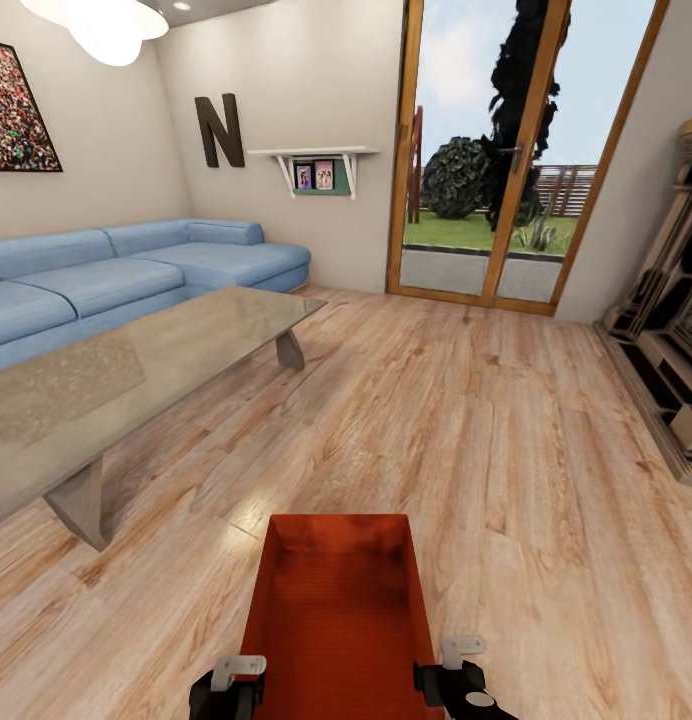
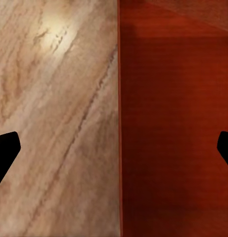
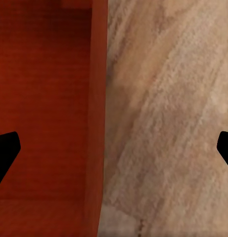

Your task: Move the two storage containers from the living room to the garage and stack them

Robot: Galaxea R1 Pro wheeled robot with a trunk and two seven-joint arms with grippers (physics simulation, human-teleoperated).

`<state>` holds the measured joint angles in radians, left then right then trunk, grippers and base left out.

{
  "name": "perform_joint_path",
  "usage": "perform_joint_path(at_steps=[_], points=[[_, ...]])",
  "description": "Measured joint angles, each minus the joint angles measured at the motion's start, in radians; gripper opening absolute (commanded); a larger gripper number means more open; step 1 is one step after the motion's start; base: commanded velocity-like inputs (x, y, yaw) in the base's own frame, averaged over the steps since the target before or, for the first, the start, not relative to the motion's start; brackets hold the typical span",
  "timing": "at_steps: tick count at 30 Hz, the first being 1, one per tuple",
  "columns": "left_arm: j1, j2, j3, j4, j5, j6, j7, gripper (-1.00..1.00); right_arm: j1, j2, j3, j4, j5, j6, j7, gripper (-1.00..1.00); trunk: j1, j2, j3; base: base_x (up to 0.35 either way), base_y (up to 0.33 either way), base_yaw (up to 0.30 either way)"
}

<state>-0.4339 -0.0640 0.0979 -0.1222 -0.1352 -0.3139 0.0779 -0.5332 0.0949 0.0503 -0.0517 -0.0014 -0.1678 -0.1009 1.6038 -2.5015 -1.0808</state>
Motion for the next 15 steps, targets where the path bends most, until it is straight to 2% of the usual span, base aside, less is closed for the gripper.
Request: perform_joint_path(at_steps=[15], points=[[0.0,0.0,0.0,0.0,0.0,0.0,0.0,1.0,0.0,0.0,0.0,0.0,0.0,0.0,0.0,1.0,0.0,0.0,0.0,0.0,0.0,0.0]])
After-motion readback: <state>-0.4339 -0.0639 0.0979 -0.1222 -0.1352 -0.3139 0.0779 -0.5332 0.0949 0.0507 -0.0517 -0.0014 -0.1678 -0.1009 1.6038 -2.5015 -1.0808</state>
